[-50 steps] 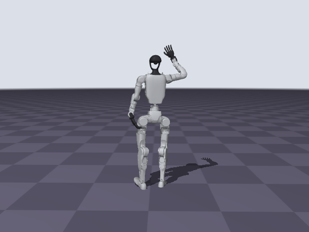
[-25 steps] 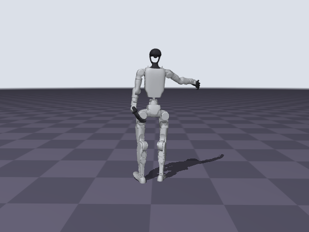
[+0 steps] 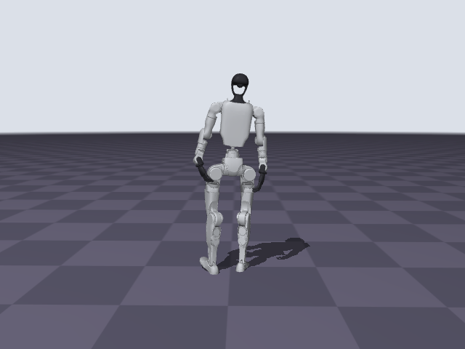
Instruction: In place motions
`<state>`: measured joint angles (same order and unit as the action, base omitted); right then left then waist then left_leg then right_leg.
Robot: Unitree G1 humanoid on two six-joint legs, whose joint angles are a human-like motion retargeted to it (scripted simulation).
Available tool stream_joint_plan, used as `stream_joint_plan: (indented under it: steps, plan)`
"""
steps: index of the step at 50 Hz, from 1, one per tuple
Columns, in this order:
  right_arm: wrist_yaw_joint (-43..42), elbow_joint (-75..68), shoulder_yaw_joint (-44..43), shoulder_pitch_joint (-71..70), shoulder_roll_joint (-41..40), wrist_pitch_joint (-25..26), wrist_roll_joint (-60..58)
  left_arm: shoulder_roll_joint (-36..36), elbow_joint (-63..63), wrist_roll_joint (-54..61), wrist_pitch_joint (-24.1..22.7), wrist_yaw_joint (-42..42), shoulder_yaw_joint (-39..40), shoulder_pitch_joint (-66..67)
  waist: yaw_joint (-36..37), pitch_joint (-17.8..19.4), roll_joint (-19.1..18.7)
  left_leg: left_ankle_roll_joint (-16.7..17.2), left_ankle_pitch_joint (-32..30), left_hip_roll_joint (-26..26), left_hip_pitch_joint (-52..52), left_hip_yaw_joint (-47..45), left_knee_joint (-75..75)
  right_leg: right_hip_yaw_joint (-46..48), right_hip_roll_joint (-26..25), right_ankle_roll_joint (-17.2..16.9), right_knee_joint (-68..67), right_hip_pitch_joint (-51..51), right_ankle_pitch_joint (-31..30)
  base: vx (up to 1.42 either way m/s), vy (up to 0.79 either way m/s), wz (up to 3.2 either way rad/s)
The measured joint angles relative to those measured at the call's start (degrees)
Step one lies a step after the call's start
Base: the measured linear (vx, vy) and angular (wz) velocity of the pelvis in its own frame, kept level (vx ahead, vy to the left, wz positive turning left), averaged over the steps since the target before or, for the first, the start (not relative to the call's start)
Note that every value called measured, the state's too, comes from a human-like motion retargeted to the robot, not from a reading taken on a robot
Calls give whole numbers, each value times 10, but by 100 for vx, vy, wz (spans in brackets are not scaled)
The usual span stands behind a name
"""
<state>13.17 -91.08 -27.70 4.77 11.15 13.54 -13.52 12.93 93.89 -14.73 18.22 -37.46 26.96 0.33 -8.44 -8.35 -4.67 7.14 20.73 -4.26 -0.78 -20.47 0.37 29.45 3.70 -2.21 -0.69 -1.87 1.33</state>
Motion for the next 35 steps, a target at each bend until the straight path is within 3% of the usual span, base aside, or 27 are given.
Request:
stream_joint_plan:
  steps: [5,9,13,16,20,25,30,35]
  plan:
    - [-14,25,-92,-54,99,11,15,104,35,-5,12,2,104,-23,9,-6,1,0,0,0,-2,-5,-1,-6,1,0,-1,-6,-3,-8,-12,-10]
    - [14,48,-164,-122,243,25,61,240,35,15,66,-10,184,-22,16,-17,-8,0,2,-2,-3,-11,-2,-14,-1,0,-2,-14,-5,-3,-1,-15]
    - [5,94,-172,-213,415,34,97,423,35,88,119,85,203,-66,23,-29,-8,0,3,-1,-8,-10,-1,-12,0,0,-2,-18,-4,0,0,5]
    - [-44,140,-119,-306,546,39,123,545,35,138,107,175,163,-175,35,-50,-9,0,2,0,-24,-4,1,-5,2,0,-2,-28,-2,-1,3,25]
    - [-155,254,62,-493,665,32,183,602,-56,210,71,278,22,-396,50,-81,-13,0,2,-1,-54,3,3,6,4,-2,-3,-50,0,-8,5,25]
    - [-287,472,388,-748,698,21,116,568,-271,226,-4,359,-192,-596,41,-99,-8,1,2,0,-55,10,5,15,4,-2,-1,-43,2,3,1,14]
    - [-409,711,688,-978,724,18,-88,543,-450,59,-87,494,-429,-744,45,-110,2,0,2,2,-50,16,4,22,2,-2,2,-33,5,0,0,0]
    - [-499,905,978,-1243,678,-2,-272,578,-614,-252,-63,665,-673,-888,41,-107,1,-1,5,3,-35,17,1,20,-1,-1,2,-21,7,5,3,-6]
